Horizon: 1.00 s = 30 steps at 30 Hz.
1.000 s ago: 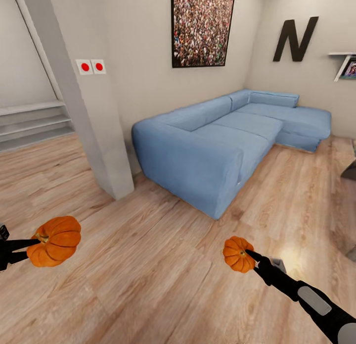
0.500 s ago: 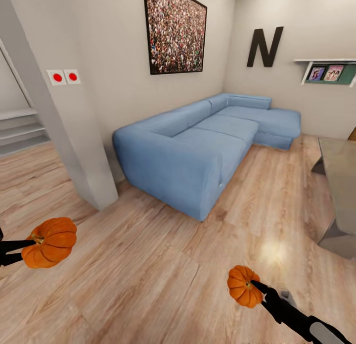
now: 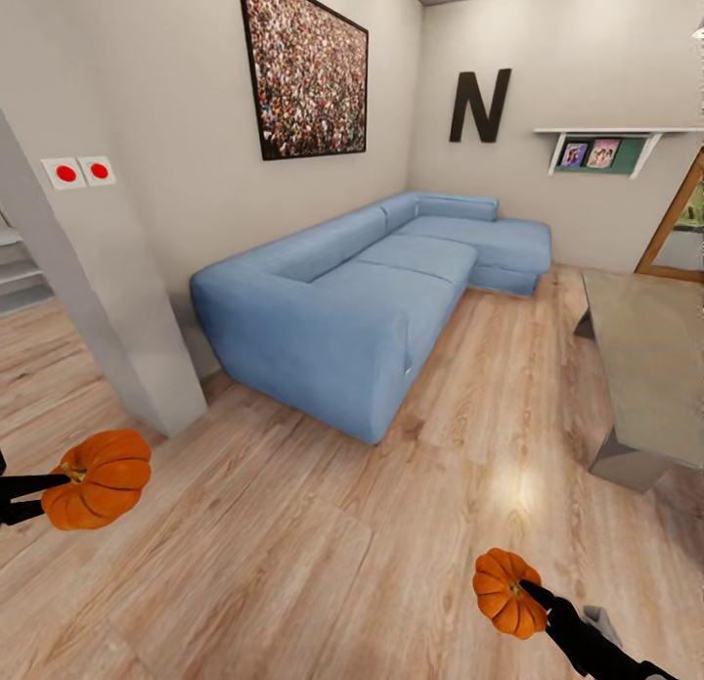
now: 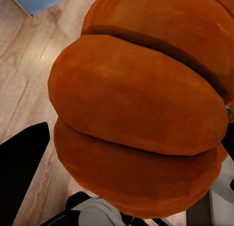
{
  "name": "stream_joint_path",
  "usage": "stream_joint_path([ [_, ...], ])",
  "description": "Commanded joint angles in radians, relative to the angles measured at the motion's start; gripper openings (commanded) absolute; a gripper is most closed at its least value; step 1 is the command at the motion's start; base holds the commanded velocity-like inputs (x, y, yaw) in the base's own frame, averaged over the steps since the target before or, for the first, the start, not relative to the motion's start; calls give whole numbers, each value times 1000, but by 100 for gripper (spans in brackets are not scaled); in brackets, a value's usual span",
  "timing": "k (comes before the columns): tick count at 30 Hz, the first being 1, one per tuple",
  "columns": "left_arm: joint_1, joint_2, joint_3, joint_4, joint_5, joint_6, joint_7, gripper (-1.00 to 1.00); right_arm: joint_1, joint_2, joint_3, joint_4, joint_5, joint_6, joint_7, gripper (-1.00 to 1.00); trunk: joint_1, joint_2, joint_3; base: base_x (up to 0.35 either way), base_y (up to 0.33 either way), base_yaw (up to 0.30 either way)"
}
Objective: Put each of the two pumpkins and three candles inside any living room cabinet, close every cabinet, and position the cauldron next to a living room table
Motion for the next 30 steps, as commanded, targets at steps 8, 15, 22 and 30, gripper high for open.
stream_joint_path([
  [8,-1,3,-4,1,3,5,1,-100,0,2,5,25,-13,1,0,-100,-23,42,20,0,0,-21],
  [15,-1,3,-5,1,6,5,-1,-100,-1,9,0,77,-20,1,7,-100,-23,42,20,0,0,-161],
  [22,-1,3,-6,1,6,5,-1,-100,-1,10,-1,80,-21,1,7,-100,-50,91,42,0,0,-274],
  [30,-1,3,-6,1,5,5,-1,-100,-1,10,-1,80,-22,-31,7,-100,-81,147,69,0,0,-279],
])
